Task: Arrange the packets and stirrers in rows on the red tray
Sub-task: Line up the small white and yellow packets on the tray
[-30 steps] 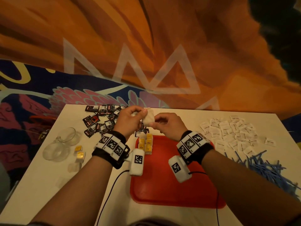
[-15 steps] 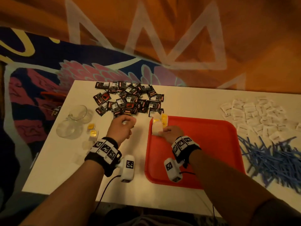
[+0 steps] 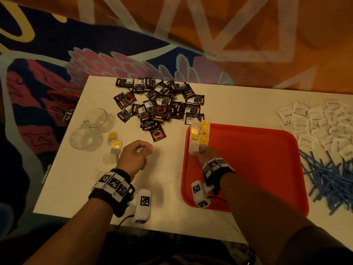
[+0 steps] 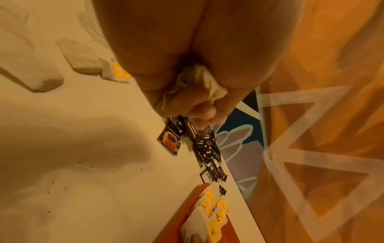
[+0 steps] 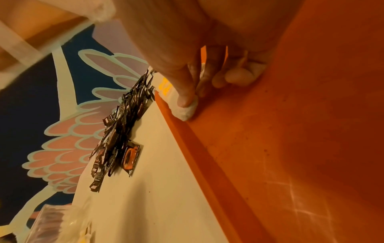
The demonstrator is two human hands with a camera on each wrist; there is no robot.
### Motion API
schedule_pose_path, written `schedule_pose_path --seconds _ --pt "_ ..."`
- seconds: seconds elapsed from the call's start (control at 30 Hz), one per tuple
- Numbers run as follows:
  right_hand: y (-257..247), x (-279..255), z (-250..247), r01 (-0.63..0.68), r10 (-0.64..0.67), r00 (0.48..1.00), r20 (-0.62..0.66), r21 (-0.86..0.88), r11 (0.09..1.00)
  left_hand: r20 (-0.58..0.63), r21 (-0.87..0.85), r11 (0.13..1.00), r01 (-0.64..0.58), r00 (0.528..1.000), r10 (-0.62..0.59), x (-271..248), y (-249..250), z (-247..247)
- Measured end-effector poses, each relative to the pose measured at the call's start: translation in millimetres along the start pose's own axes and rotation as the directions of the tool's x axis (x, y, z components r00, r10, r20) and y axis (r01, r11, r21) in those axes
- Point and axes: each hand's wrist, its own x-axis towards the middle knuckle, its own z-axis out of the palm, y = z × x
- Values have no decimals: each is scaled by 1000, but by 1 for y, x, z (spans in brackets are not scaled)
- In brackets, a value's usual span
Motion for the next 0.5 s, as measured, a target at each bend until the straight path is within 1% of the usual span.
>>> schedule_pose_path --seconds 0.1,0.2,0.27,0.43,0.5 --pt "-1 1 0 3 -3 1000 -16 7 1000 7 1 1000 5 1000 -5 -2 -2 -1" --pt "1 -1 -1 22 -23 1000 -7 -20 1000 9 8 1000 2 1000 -2 -2 -4 -2" --pt "3 -4 -3 40 -40 999 -5 -7 999 12 13 1000 0 1000 0 -2 -4 -1" --pt "10 -9 -11 46 -48 999 19 93 995 36 -8 1000 23 999 -23 -3 -1 9" --pt "13 -14 -17 53 -55 998 6 136 989 67 -65 996 60 996 -55 -3 4 16"
